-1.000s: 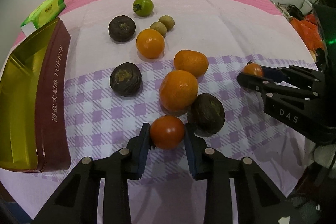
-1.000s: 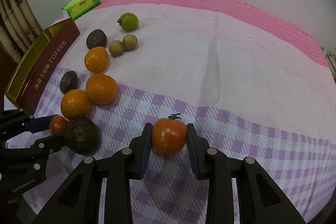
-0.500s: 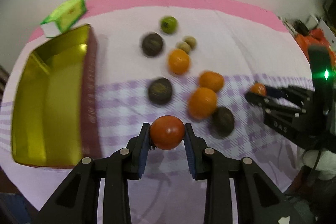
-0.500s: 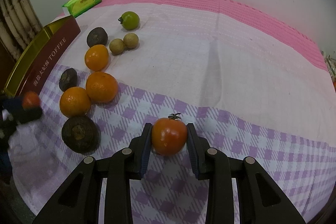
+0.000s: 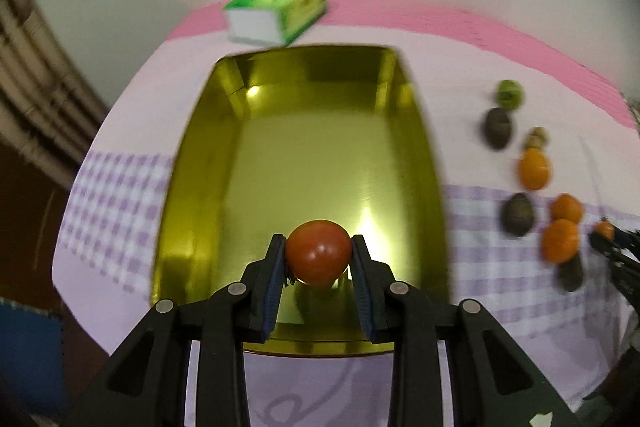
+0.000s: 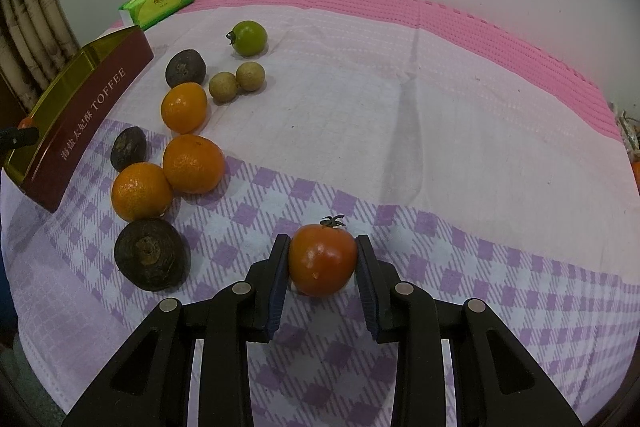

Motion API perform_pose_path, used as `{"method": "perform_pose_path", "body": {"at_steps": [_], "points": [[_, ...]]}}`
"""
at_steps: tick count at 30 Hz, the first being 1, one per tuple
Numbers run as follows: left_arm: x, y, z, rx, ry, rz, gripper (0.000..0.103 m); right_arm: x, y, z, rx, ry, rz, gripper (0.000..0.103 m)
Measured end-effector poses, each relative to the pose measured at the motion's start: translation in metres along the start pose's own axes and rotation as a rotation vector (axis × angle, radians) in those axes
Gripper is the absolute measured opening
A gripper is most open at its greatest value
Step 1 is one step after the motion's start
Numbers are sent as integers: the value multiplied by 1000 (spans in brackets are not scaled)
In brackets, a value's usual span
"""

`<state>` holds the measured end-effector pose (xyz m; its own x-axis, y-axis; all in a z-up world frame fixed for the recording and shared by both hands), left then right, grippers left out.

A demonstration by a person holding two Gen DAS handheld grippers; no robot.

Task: Organize fruits
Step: 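Carry the tomato into the gold tin tray with the left gripper and open it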

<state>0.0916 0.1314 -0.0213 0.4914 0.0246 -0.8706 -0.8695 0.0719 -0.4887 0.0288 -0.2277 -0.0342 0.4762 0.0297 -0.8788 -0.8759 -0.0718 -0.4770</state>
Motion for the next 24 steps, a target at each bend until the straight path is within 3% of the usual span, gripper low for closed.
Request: {"method": "perform_pose_path", "body": {"at_steps": [5, 14, 24], "points": [[19, 7, 26, -69, -31, 61, 28, 0, 0, 1, 1, 5, 0, 33], [36, 12, 31, -69, -54, 122, 28, 0, 0, 1, 4, 5, 1, 33], [37, 14, 27, -58, -64, 121, 29, -1, -1, 2, 0, 6, 2, 33]]}}
Point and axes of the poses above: each gripper's, at about its wrist camera, not at the fingertips, and x roughly the way its jaws point, z to its left, y to its underside, the point moved 2 cm from there along x, roughly the way its jaws point, and after that the axes turned 3 degrees about -z, right-handed, at the moved point
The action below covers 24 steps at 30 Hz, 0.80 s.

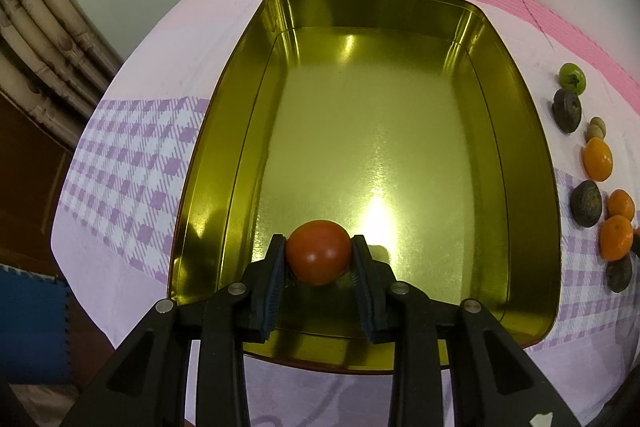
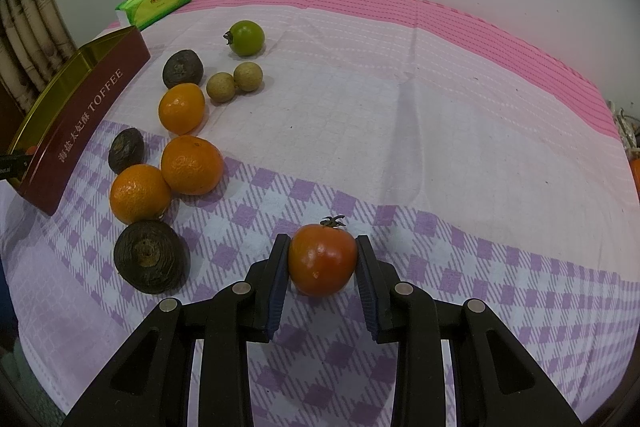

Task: Organize fruits
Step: 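Carry the tomato into the gold tin tray with the left gripper and open it, then carry the held tomato into the tin tray with the right gripper and release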

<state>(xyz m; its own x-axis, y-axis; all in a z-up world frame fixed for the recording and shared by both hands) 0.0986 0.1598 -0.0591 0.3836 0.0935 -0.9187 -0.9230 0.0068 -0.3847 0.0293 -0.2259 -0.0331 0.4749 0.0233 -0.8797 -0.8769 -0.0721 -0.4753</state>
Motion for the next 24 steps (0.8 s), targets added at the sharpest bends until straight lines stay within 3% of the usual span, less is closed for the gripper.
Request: {"method": "perform_pose_path", "body": {"at_steps": [4, 6, 11, 16, 24], "points": [[-2, -2, 0, -2, 11, -5, 33, 1, 0, 0, 4, 1, 2, 33], [-6, -3, 0, -3, 6, -16, 47, 1, 0, -1, 5, 2, 4, 33], [-19, -6, -2, 6, 16, -62, 62, -2, -3, -2, 9, 7, -1, 33], [-32, -9, 1, -11, 33, -104, 67, -17, -14, 0, 8, 14, -32, 33], [-63, -19, 21, -78, 10, -215, 84, -45, -56, 49, -73, -78, -127, 33]]}}
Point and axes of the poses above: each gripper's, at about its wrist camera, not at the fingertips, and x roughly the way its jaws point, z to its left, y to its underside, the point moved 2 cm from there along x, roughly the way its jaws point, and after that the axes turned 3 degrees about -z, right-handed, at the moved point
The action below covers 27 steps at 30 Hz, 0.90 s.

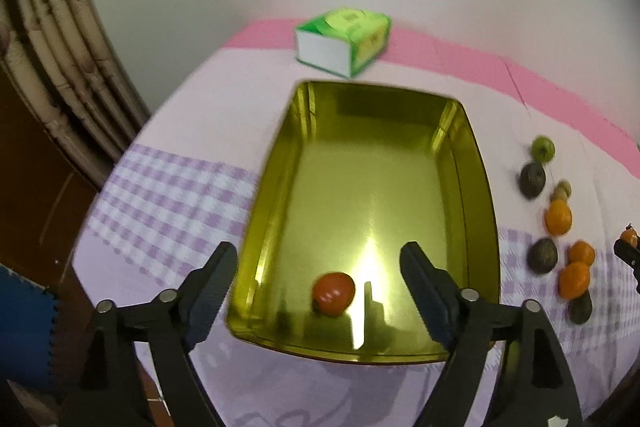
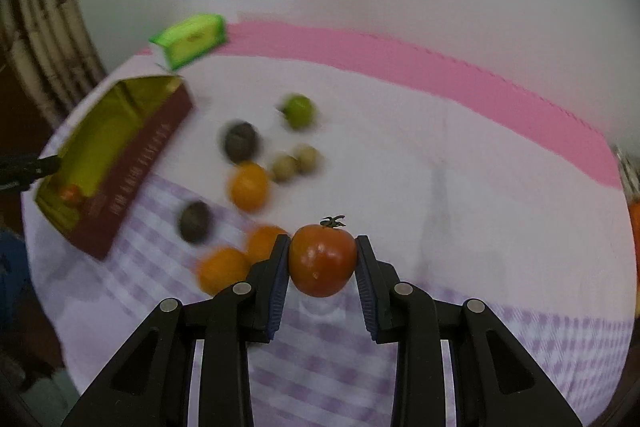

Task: Organize fruits
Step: 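Carry the held tomato into the tin tray with the right gripper and release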

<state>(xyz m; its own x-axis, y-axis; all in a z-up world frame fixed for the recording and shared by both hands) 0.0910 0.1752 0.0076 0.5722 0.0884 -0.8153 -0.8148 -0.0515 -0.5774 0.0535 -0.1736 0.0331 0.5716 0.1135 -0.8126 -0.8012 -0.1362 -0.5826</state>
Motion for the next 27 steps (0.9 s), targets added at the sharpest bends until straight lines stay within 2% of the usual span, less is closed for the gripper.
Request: {"method": "perform_pose_path", "body": {"at_steps": [5, 12, 16, 19, 27], "points": [[-13, -3, 25, -78, -37, -35, 88, 5, -31, 64, -78, -128, -19, 33], [-23, 9, 61, -179, -124, -39, 89, 27, -50, 157, -215, -244, 1, 33], [-26, 9, 77, -251, -132, -45, 89, 46, -51, 192, -268, -263, 34, 33], [-24, 10, 81, -265, -154, -40, 90, 64, -48, 212, -299, -265, 71, 33], [-21, 10, 80, -262, -145, -31, 90, 100, -42, 229, -368, -218, 154, 33]]}}
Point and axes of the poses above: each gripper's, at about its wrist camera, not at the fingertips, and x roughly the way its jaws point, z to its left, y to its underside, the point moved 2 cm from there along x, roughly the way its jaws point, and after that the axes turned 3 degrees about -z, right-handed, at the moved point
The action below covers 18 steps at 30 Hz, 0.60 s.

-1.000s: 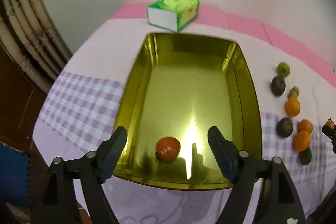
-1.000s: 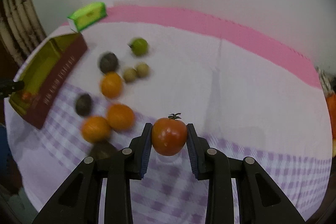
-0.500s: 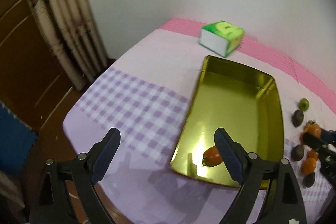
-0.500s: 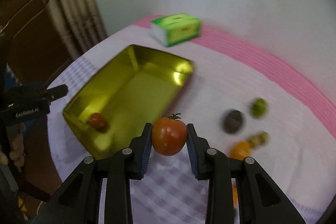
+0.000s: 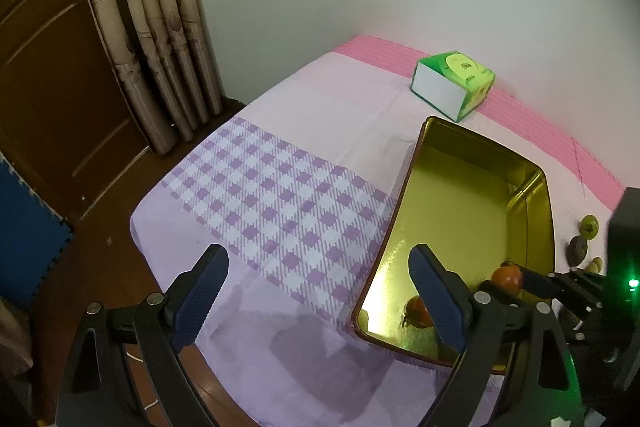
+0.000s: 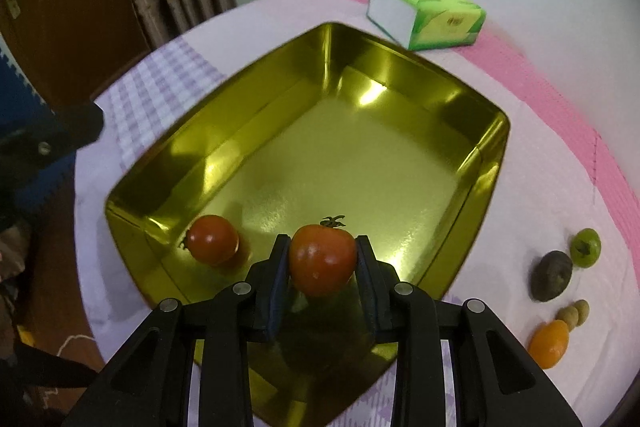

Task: Organize fruits
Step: 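Carry the held tomato into the tin tray with the right gripper and release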

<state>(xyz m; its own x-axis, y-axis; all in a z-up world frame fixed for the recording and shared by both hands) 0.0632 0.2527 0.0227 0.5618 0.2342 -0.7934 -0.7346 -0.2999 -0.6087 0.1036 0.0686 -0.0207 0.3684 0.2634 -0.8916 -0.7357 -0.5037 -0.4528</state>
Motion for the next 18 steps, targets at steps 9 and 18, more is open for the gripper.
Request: {"method": "perform_pose_path", "body": {"at_steps": [9, 18], "points": [[3, 0, 0, -4, 5, 17, 90, 10, -1, 3, -12, 17, 21, 33], [4, 2, -2, 5, 8, 19, 90, 9, 0, 5, 0, 10, 17, 34]]}}
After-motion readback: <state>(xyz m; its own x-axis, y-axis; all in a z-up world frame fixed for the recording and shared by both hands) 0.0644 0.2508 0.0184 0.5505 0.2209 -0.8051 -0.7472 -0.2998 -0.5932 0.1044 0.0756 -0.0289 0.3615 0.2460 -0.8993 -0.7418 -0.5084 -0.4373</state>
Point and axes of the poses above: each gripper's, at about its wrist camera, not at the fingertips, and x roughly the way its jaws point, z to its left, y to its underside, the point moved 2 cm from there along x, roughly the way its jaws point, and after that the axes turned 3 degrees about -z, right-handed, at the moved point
